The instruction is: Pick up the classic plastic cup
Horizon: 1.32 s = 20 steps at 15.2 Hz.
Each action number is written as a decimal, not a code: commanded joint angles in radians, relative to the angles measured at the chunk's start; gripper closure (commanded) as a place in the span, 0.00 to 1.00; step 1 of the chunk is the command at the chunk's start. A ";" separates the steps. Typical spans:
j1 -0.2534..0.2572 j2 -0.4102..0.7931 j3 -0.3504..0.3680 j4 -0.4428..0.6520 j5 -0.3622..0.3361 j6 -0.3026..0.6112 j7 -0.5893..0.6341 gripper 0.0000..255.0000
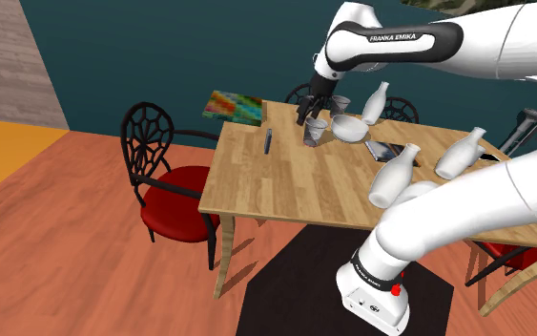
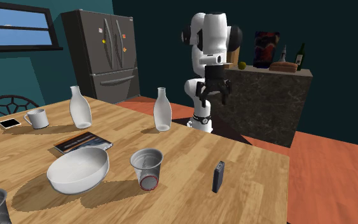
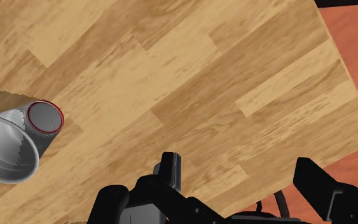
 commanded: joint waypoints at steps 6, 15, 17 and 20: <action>-0.026 0.188 -0.113 0.060 -0.020 0.140 -0.138 0.00; -0.050 0.487 -0.238 0.228 0.069 0.273 -0.348 0.00; -0.063 0.560 -0.256 0.278 0.108 0.292 -0.401 0.00; -0.092 0.673 -0.270 0.364 0.172 0.311 -0.479 0.00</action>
